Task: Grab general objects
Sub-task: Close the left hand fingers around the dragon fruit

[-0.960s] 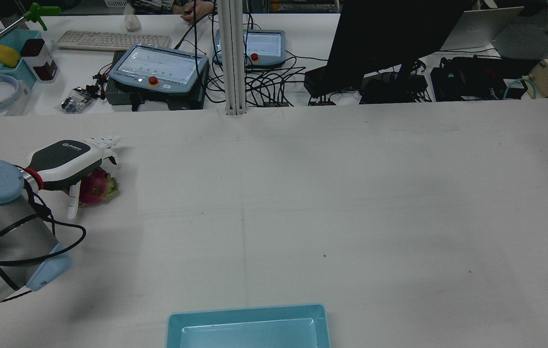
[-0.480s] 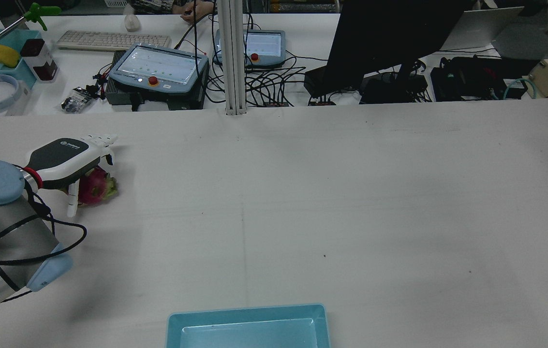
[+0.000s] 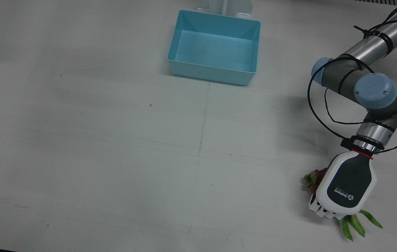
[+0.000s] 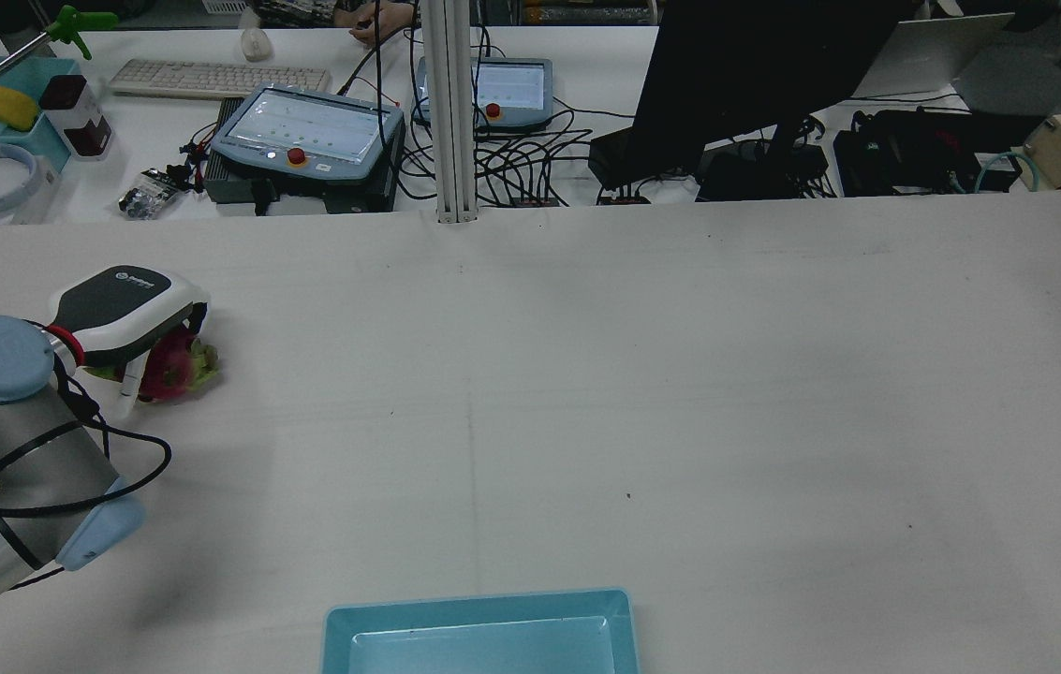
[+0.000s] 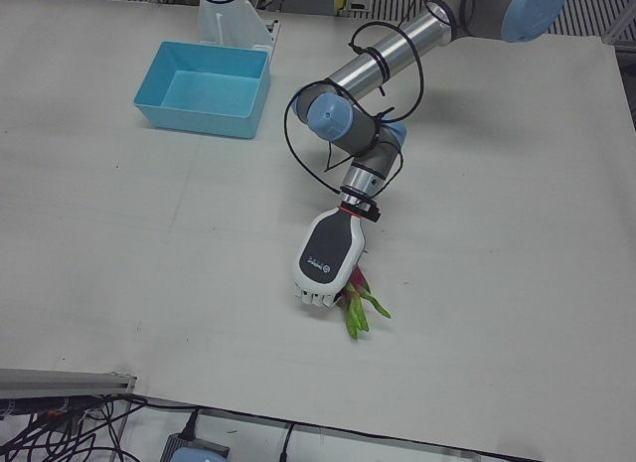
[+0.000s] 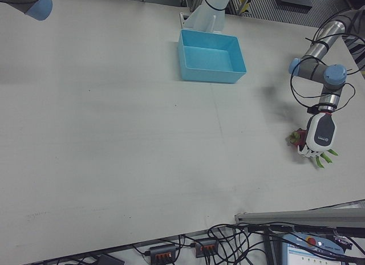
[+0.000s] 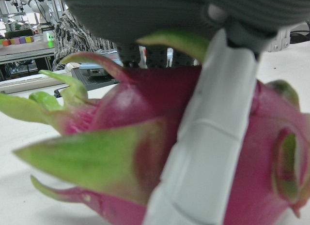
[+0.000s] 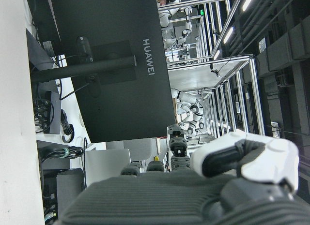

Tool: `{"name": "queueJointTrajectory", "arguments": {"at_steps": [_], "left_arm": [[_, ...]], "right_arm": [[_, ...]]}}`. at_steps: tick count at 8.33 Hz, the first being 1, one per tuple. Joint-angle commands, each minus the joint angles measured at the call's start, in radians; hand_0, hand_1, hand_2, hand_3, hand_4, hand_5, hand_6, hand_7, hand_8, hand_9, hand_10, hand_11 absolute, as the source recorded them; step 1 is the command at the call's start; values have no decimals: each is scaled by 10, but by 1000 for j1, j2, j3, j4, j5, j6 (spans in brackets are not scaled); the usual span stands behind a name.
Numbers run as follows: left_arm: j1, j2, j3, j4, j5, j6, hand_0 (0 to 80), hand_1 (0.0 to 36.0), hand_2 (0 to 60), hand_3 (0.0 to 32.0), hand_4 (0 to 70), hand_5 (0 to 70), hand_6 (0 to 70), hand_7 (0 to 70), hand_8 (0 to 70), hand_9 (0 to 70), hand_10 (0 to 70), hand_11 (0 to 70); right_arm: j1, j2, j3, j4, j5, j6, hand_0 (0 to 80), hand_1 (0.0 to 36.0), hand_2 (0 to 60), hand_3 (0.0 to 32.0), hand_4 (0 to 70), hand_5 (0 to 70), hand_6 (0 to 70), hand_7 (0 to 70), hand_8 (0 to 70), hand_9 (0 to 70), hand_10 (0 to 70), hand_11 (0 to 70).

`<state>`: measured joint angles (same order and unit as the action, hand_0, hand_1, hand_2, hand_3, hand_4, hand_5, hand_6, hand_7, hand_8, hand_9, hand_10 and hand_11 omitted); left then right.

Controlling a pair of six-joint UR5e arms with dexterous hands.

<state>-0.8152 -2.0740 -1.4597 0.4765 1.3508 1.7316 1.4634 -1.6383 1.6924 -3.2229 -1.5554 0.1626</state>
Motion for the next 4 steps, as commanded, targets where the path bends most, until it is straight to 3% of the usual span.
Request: {"name": "queueJointTrajectory", "arguments": {"at_steps": [1, 2, 4], "left_arm": [[4, -1, -7, 10, -2, 0, 800, 360, 600, 0, 418, 700, 700, 700, 700, 700, 680, 700], [2, -1, -22, 28, -2, 0, 800, 360, 600, 0, 489, 700, 700, 700, 700, 700, 700, 700], [-4, 0, -98, 72, 2, -6, 800, 360, 600, 0, 509, 700, 700, 700, 700, 700, 700, 700]], "right_arm": [[0, 0, 1, -2, 0, 0, 0, 0, 0, 0, 0, 0, 0, 0, 0, 0, 0, 0], [2, 0, 1, -2, 0, 0, 0, 0, 0, 0, 0, 0, 0, 0, 0, 0, 0, 0], [0, 0, 1, -2, 0, 0, 0, 0, 0, 0, 0, 0, 0, 0, 0, 0, 0, 0]]}}
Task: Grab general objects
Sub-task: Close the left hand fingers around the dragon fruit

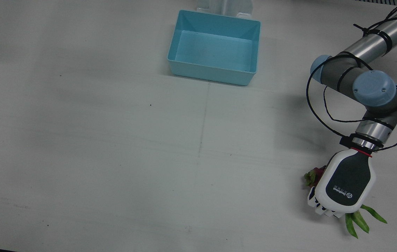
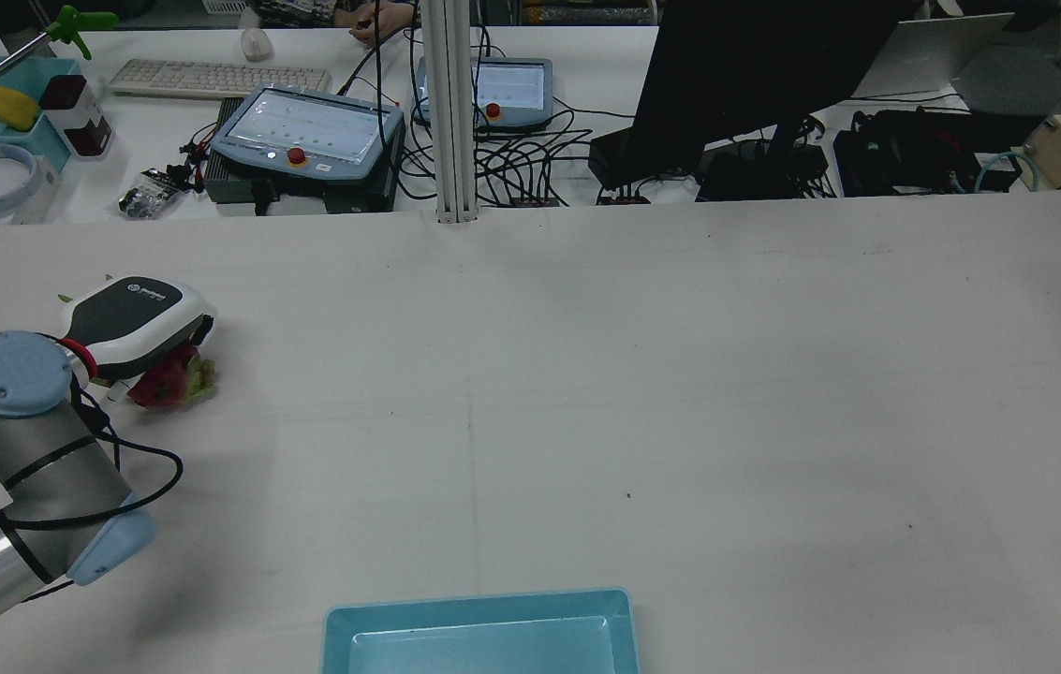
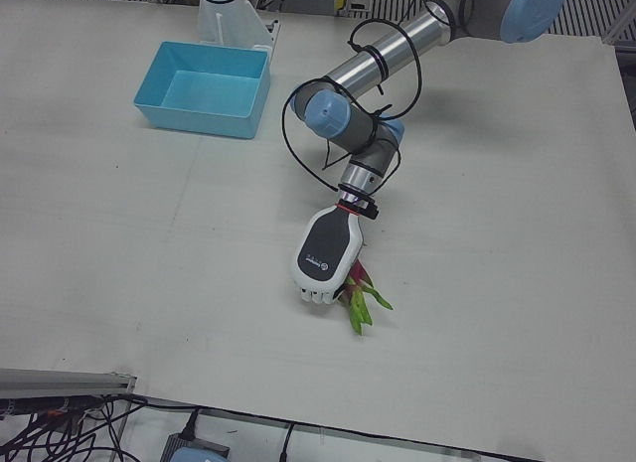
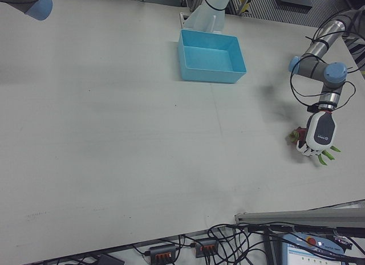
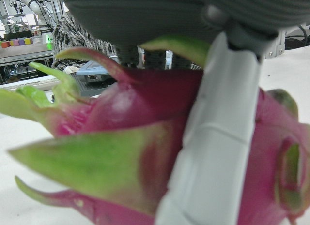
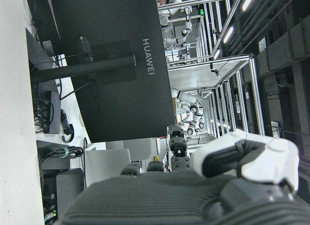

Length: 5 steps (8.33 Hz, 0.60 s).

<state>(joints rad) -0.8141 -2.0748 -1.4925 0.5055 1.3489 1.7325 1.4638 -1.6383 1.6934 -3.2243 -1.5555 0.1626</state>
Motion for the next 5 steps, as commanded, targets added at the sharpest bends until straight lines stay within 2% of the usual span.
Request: {"name": "queueJointTrajectory", "arguments": {"at_steps": [1, 2, 3, 4, 5], "left_arm": [[-5, 1, -87, 60, 12, -13, 800, 360, 600, 0, 515, 700, 700, 700, 700, 700, 700, 700], [-5, 1, -124, 77, 16, -33, 800, 360, 600, 0, 524, 700, 700, 700, 700, 700, 700, 700], [-10, 1, -147, 49, 82, -110, 800, 360, 600, 0, 523, 700, 700, 700, 700, 700, 700, 700], [-35, 1, -147, -28, 196, -233, 800, 360, 600, 0, 517, 700, 700, 700, 700, 700, 700, 700], [-52, -1, -176, -80, 249, -319, 800, 360, 600, 0, 514, 700, 700, 700, 700, 700, 700, 700]], "right_arm": [[0, 0, 0, 0, 0, 0, 0, 0, 0, 0, 0, 0, 0, 0, 0, 0, 0, 0], [0, 0, 0, 0, 0, 0, 0, 0, 0, 0, 0, 0, 0, 0, 0, 0, 0, 0], [1, 0, 0, 0, 0, 0, 0, 0, 0, 0, 0, 0, 0, 0, 0, 0, 0, 0], [0, 0, 0, 0, 0, 0, 0, 0, 0, 0, 0, 0, 0, 0, 0, 0, 0, 0], [0, 0, 0, 0, 0, 0, 0, 0, 0, 0, 0, 0, 0, 0, 0, 0, 0, 0]]}}
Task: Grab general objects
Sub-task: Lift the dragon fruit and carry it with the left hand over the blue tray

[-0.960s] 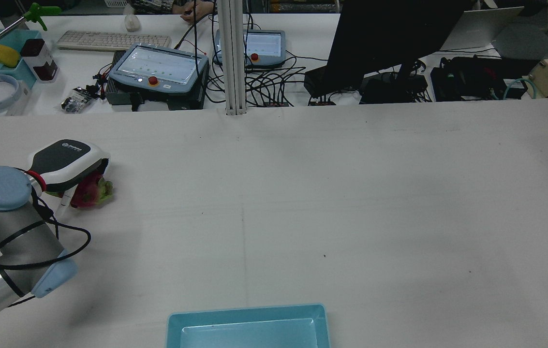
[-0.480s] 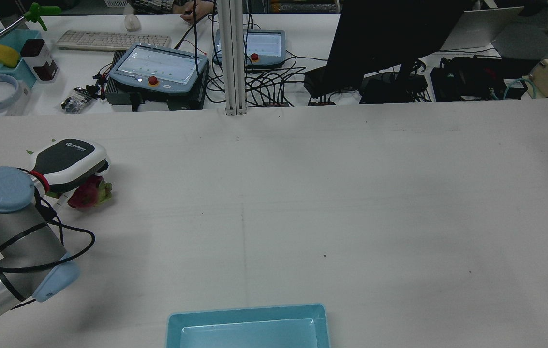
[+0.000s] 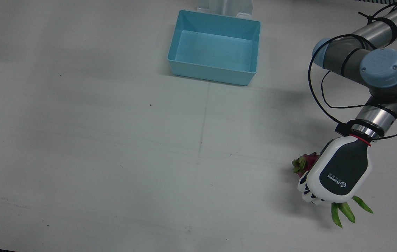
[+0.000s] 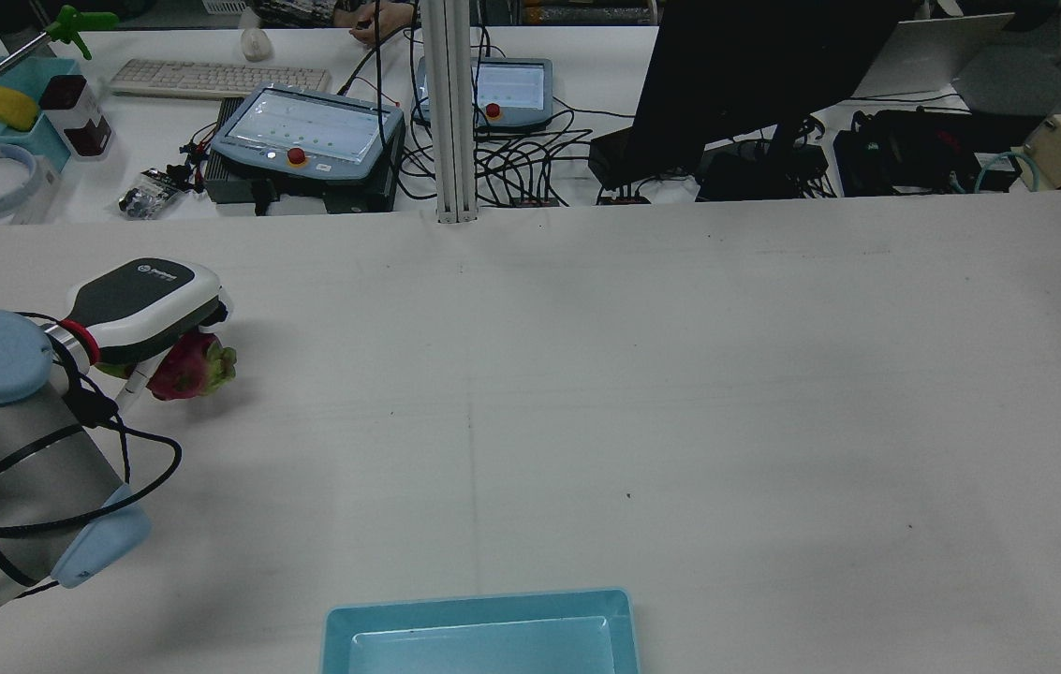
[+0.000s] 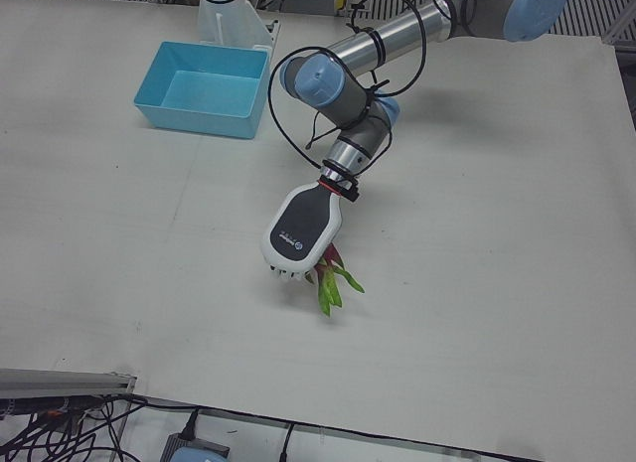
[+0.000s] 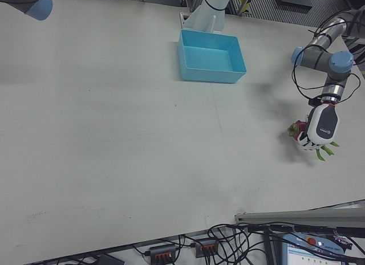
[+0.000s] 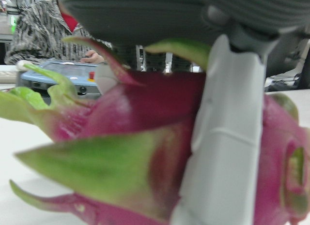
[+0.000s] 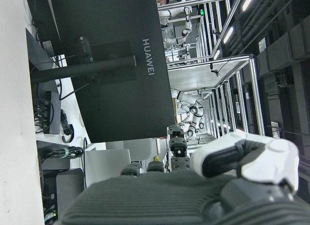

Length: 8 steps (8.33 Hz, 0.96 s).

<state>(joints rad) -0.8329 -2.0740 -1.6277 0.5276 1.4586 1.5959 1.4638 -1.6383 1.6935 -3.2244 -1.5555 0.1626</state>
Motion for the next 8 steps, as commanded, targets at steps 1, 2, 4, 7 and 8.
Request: {"name": "queueJointTrajectory", "arguments": {"at_steps": [1, 2, 4, 7, 8], "left_arm": [[-37, -1, -75, -119, 141, -221, 800, 360, 600, 0, 512, 700, 700, 700, 700, 700, 700, 700], [-41, 0, -84, -170, 146, -279, 800, 360, 600, 0, 508, 700, 700, 700, 700, 700, 700, 700], [-52, 0, -77, -317, 193, -466, 800, 360, 600, 0, 522, 700, 700, 700, 700, 700, 700, 700], [-46, 0, -67, -538, 242, -760, 800, 360, 600, 0, 527, 700, 700, 700, 700, 700, 700, 700], [-42, -3, -66, -619, 284, -853, 800, 360, 600, 0, 542, 700, 700, 700, 700, 700, 700, 700]], "right_arm": [[1, 0, 2, 0, 0, 0, 0, 0, 0, 0, 0, 0, 0, 0, 0, 0, 0, 0], [0, 0, 2, 0, 0, 0, 0, 0, 0, 0, 0, 0, 0, 0, 0, 0, 0, 0], [0, 0, 2, 0, 0, 0, 0, 0, 0, 0, 0, 0, 0, 0, 0, 0, 0, 0], [0, 0, 2, -2, 0, 0, 0, 0, 0, 0, 0, 0, 0, 0, 0, 0, 0, 0], [1, 0, 2, 0, 0, 0, 0, 0, 0, 0, 0, 0, 0, 0, 0, 0, 0, 0]]}}
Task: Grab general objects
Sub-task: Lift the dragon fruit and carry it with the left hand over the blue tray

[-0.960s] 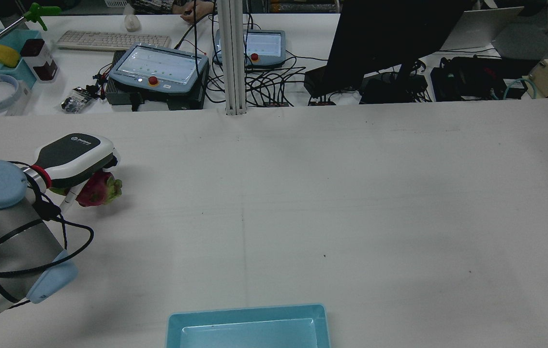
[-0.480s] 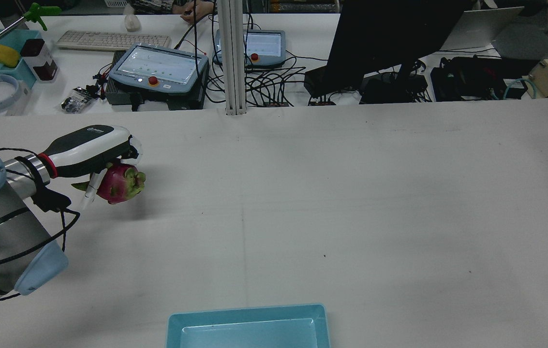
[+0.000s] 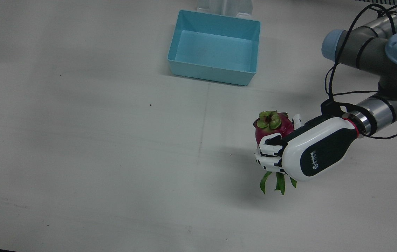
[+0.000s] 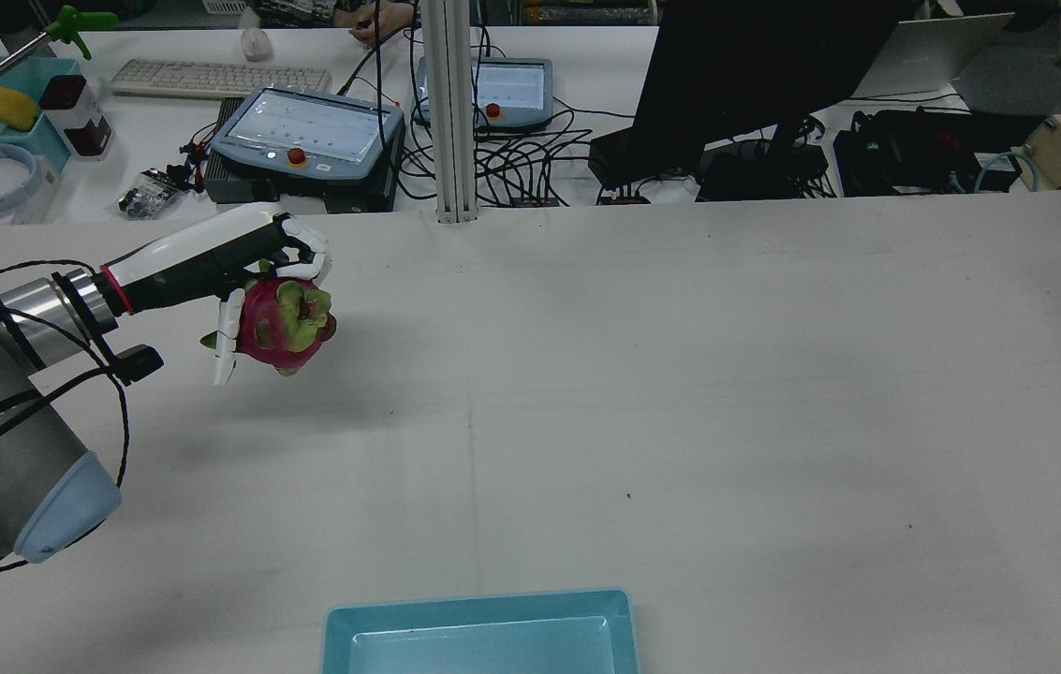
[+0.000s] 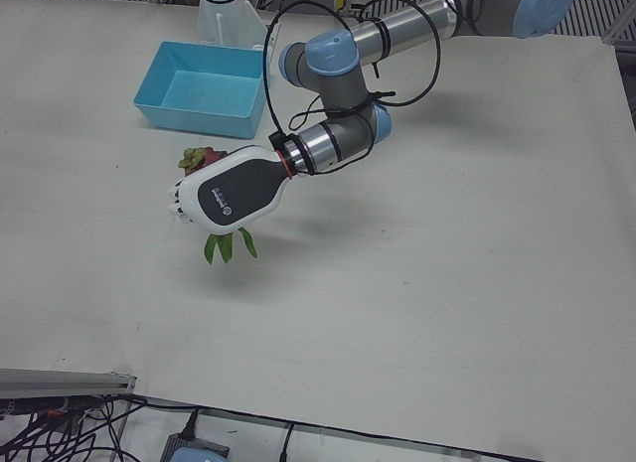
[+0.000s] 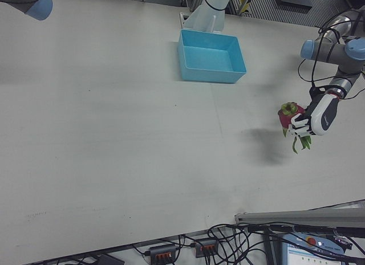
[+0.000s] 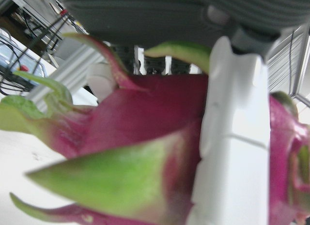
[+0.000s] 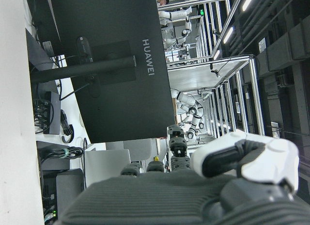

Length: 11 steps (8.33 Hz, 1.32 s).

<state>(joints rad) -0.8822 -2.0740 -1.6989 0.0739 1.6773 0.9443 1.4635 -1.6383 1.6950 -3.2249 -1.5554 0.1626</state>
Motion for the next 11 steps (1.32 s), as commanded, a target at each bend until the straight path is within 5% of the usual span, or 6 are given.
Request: {"name": "queueJointTrajectory", "arguments": {"at_steps": [1, 3, 5, 11], "left_arm": [[8, -12, -4, -201, 70, -234, 800, 360, 600, 0, 577, 700, 700, 700, 700, 700, 700, 700], [125, -121, -10, -168, 174, -240, 800, 360, 600, 0, 662, 700, 700, 700, 700, 700, 700, 700], [245, -187, -13, -129, 177, -240, 800, 360, 600, 0, 700, 700, 700, 700, 700, 700, 700, 700], [443, -190, -50, -129, 203, -239, 800, 360, 600, 0, 700, 700, 700, 700, 700, 700, 700, 700]], "right_arm": [[2, 0, 0, -1, 0, 0, 0, 0, 0, 0, 0, 0, 0, 0, 0, 0, 0, 0], [0, 0, 0, -1, 0, 0, 0, 0, 0, 0, 0, 0, 0, 0, 0, 0, 0, 0], [0, 0, 0, -1, 0, 0, 0, 0, 0, 0, 0, 0, 0, 0, 0, 0, 0, 0], [1, 0, 2, -3, 0, 0, 0, 0, 0, 0, 0, 0, 0, 0, 0, 0, 0, 0]]}}
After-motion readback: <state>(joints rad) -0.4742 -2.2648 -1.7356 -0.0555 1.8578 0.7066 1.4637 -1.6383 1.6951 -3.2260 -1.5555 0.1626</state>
